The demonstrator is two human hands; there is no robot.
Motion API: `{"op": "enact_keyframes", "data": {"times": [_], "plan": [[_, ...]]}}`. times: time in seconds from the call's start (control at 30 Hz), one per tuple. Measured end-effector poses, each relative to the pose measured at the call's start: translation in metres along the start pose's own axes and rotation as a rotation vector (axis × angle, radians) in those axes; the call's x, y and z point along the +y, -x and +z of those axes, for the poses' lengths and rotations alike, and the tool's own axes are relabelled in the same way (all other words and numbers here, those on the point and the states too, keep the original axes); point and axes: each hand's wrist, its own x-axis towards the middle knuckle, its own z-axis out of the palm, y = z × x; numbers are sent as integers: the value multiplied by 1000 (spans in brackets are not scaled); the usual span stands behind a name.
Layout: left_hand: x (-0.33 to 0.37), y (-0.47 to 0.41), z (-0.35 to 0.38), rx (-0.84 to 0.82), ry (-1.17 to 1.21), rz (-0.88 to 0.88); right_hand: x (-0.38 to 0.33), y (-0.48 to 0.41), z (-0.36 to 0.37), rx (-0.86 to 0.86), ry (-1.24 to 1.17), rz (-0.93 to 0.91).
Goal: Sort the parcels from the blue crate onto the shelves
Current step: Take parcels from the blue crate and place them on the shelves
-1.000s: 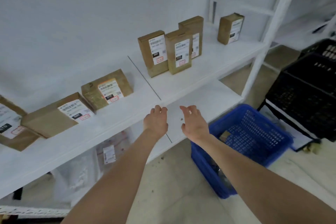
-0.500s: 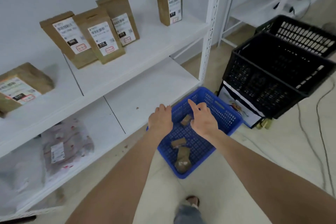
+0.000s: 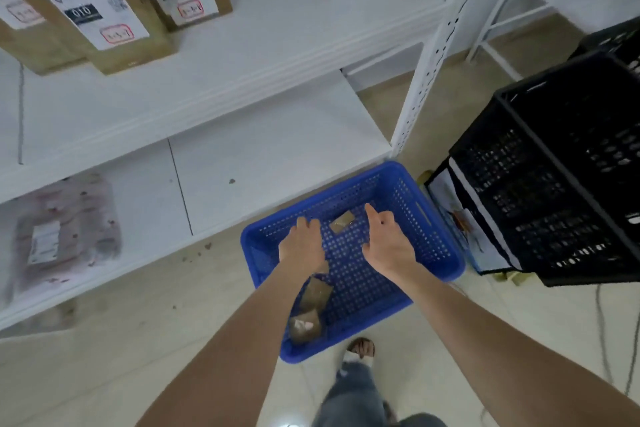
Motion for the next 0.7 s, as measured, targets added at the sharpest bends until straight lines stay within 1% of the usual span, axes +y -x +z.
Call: {"op": "enact_keyframes", "data": {"times": [0.13, 0.23, 0.33, 0.4, 0.5, 0.6, 0.7], "plan": [[-5, -43, 39, -109, 70, -157, 20, -55, 31, -106, 29, -30], [-20, -91, 89, -133, 141, -226, 35, -105, 73, -204, 44, -64], [-39, -144, 153, -162, 318, -342, 55, -161, 133, -318, -11, -44], [-55, -177, 200, -168, 455, -429, 70, -201, 179, -387, -103, 10], [-82, -219, 271, -151, 586, -539, 87, -252, 251, -474, -286, 158], [-107, -257, 335, -132, 704, -651, 97, -293, 320, -540, -551, 334], [-130, -292, 383, -63, 895, -778, 100, -322, 373, -592, -812, 443]]}}
